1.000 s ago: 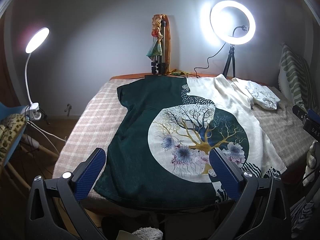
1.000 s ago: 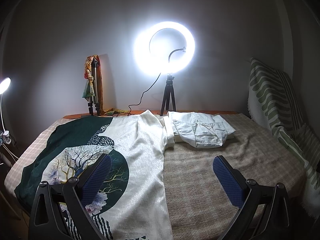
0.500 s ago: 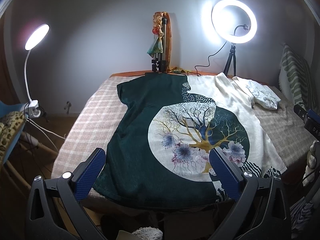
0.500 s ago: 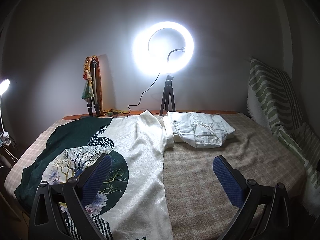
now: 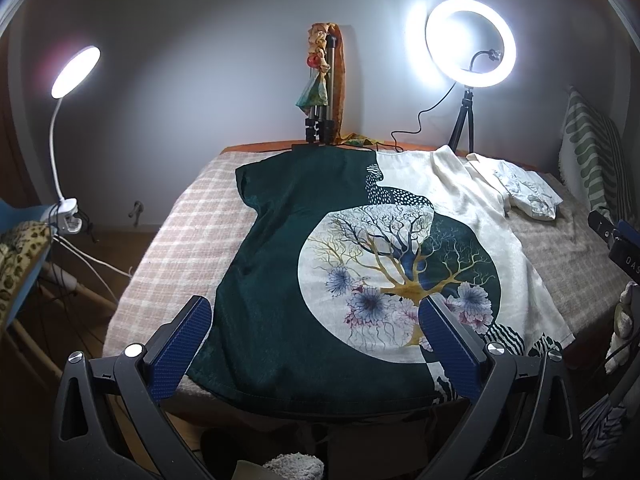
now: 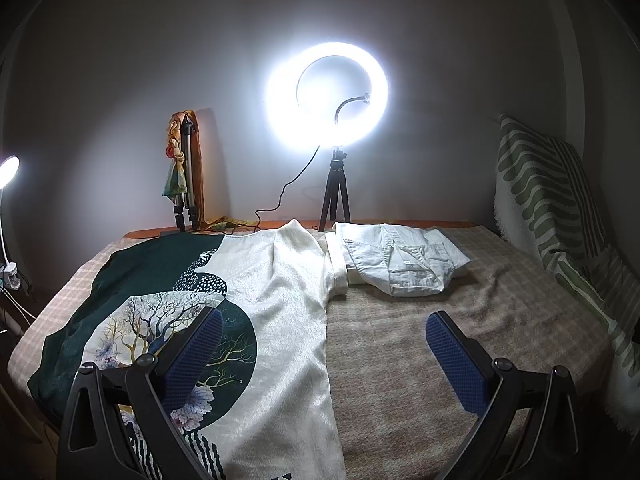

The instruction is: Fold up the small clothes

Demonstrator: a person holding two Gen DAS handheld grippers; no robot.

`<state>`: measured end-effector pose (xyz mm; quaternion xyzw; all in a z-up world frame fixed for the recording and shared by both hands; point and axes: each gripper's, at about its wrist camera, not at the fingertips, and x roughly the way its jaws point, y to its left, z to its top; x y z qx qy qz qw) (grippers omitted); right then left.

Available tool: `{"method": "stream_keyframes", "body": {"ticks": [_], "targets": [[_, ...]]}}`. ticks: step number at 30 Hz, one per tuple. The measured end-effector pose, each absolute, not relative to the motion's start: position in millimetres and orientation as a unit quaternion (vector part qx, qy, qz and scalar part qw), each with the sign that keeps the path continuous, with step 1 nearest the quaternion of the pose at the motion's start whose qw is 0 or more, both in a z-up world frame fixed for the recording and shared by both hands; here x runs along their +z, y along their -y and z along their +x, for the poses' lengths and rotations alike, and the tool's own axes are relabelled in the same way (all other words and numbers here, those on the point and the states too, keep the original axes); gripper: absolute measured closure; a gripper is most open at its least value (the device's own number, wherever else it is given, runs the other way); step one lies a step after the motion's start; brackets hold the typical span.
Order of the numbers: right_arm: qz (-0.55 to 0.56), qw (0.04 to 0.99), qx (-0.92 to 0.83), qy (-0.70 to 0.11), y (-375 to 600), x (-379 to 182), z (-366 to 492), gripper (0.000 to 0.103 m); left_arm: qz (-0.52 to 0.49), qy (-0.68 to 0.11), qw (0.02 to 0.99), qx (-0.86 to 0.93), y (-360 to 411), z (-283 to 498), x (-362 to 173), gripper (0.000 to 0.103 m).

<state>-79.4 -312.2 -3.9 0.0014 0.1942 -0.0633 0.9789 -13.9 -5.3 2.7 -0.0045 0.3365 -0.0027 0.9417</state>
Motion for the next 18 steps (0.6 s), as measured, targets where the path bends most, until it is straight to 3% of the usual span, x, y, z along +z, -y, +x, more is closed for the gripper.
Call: {"method": "stream_keyframes", "body": {"ticks": [18], "targets": [[0.006, 0.980, -0.037, -0.196, 301, -6, -71, 0.000, -0.082, -0.389, 0.917, -0.043, -29, 3, -16, 0.002]]}}
